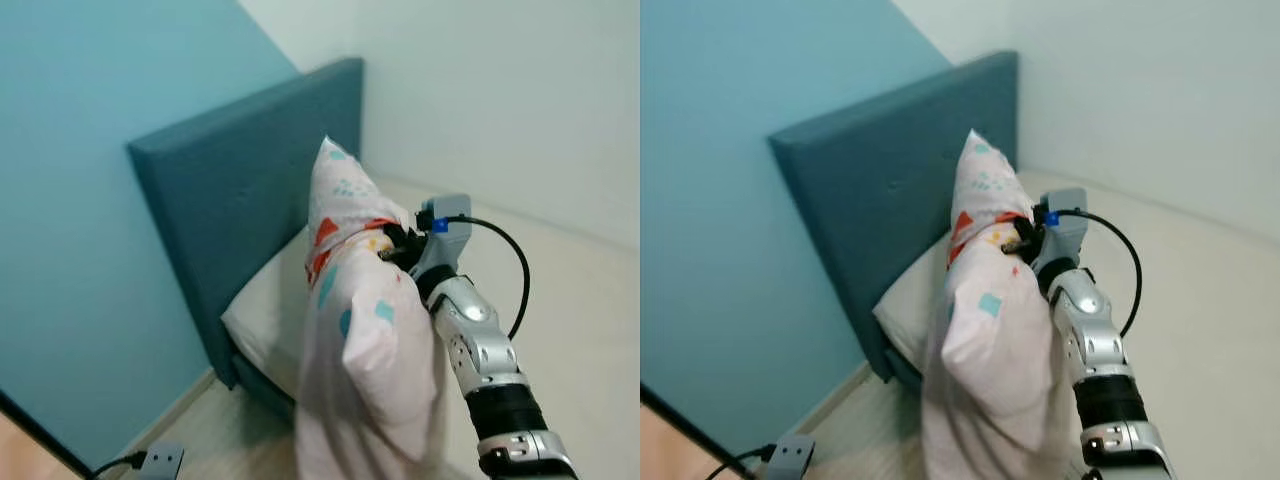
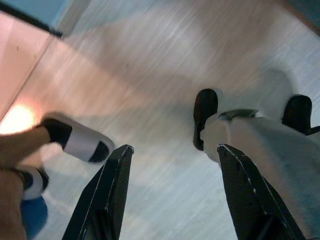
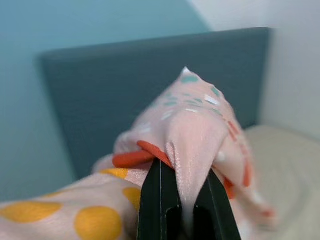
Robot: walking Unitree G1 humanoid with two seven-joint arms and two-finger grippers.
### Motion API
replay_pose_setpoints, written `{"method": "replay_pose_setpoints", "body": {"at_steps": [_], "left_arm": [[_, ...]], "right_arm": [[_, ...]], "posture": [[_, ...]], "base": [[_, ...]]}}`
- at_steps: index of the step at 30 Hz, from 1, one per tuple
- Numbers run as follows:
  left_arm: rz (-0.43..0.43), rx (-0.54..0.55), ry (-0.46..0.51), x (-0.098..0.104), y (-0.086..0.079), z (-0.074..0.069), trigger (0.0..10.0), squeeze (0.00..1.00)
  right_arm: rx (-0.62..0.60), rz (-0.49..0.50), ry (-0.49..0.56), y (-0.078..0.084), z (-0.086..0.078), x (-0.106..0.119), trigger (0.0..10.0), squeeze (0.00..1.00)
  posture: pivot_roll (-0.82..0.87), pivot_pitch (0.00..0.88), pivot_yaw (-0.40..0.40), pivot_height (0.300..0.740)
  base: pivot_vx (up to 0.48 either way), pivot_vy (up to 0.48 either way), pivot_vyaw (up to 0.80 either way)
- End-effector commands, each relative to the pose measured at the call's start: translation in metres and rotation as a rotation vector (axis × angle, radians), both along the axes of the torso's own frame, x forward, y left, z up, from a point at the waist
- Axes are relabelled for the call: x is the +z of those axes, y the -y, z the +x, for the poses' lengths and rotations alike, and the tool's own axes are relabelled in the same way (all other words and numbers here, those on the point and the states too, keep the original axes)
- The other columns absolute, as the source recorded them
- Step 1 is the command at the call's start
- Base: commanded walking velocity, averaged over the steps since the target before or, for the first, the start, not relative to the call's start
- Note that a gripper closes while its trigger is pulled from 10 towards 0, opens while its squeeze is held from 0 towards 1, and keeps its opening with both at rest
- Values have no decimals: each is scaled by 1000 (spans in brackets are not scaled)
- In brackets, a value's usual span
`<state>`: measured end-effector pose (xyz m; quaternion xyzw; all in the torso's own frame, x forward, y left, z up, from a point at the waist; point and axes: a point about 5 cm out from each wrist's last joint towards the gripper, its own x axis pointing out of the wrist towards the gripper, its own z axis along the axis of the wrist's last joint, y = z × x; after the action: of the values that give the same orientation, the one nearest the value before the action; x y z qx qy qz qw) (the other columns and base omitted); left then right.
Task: Clean up the room
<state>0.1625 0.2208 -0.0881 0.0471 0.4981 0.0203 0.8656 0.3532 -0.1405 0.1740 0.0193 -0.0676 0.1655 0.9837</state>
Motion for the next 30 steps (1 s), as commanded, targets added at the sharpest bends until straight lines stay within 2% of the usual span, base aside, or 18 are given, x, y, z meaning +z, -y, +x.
{"method": "replay_pose_setpoints", "body": {"at_steps": [1,7,8,12,13,18,21,25,30], "left_arm": [[-5,-1,-12,-1,-1,-3,10000,0],[-16,1,-8,-1,1,-3,10000,0],[-19,3,-6,-1,2,-2,10000,0],[-20,2,-5,-1,2,-2,10000,0],[-29,0,-1,-1,4,-1,10000,0],[-30,-9,-1,-1,6,-1,10000,0],[-29,17,18,0,6,3,10000,0],[-24,15,28,1,6,6,10000,0],[-18,12,37,3,6,9,10000,0]], "right_arm": [[7,3,103,-2,1,23,10000,0],[-38,-29,95,0,4,22,10000,0],[-106,-29,89,8,7,21,10000,0],[-152,-18,92,15,8,22,10000,0],[-210,-1,108,24,8,25,10000,0],[-258,18,113,32,9,27,10000,0],[-292,62,115,38,10,29,10000,0],[-287,66,117,37,10,30,10000,0],[-193,46,105,27,7,26,10000,0]], "posture": [[-13,0,-16,740],[-14,0,-18,740],[-15,0,-20,740],[-15,0,-20,740],[-18,0,-18,740],[-16,0,-20,740],[-16,0,-20,740],[-14,0,-22,740],[-14,0,-19,740]], "base": [[0,-472,781],[0,-472,600],[0,-472,0],[0,-472,0],[0,-472,0],[0,-406,0],[0,0,0],[0,0,0],[0,0,160]]}}
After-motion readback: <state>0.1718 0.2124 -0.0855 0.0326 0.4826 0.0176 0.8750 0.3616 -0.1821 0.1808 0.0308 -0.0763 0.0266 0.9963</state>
